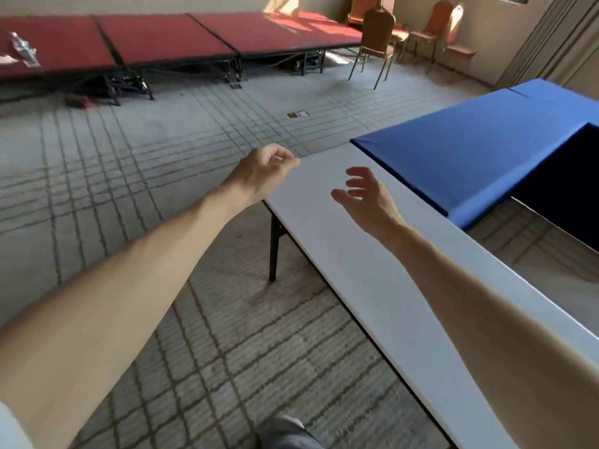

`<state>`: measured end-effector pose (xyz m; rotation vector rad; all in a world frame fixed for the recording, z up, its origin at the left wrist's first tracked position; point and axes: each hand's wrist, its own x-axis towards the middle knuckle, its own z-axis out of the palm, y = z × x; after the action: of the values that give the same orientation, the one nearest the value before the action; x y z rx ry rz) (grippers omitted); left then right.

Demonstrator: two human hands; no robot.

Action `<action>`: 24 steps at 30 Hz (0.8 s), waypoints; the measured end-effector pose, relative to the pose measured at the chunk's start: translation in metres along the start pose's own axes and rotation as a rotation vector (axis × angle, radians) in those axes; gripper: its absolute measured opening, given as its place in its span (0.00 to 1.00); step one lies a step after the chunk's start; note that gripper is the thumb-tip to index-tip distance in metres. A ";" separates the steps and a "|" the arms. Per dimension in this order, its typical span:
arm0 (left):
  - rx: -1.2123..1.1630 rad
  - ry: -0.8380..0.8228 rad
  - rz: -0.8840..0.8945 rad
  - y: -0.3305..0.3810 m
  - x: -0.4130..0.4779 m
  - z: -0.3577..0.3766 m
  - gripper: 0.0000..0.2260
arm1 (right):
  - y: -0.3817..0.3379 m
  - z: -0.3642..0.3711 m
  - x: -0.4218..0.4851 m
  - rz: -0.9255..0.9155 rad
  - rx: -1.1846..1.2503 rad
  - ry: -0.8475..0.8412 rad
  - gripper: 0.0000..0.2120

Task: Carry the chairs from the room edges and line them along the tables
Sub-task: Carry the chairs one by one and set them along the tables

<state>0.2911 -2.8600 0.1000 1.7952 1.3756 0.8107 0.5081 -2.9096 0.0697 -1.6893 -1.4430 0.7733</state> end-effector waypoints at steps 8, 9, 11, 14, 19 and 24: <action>-0.008 -0.078 0.074 -0.043 0.180 -0.088 0.14 | -0.058 0.048 0.190 -0.004 -0.034 0.113 0.26; -0.008 -0.081 0.080 -0.049 0.202 -0.096 0.13 | -0.062 0.055 0.215 -0.008 -0.029 0.124 0.26; -0.015 -0.088 0.089 -0.064 0.265 -0.122 0.13 | -0.073 0.075 0.284 0.005 -0.001 0.154 0.26; 0.006 -0.139 0.074 -0.076 0.337 -0.159 0.13 | -0.094 0.099 0.365 0.024 0.024 0.163 0.27; -0.022 -0.153 0.126 -0.090 0.474 -0.224 0.14 | -0.136 0.134 0.491 0.046 0.010 0.201 0.26; -0.052 -0.168 0.169 -0.124 0.612 -0.272 0.13 | -0.164 0.171 0.614 0.066 -0.045 0.240 0.25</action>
<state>0.1444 -2.1993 0.1755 1.9108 1.0977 0.7556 0.3868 -2.2666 0.1410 -1.8043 -1.2531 0.5543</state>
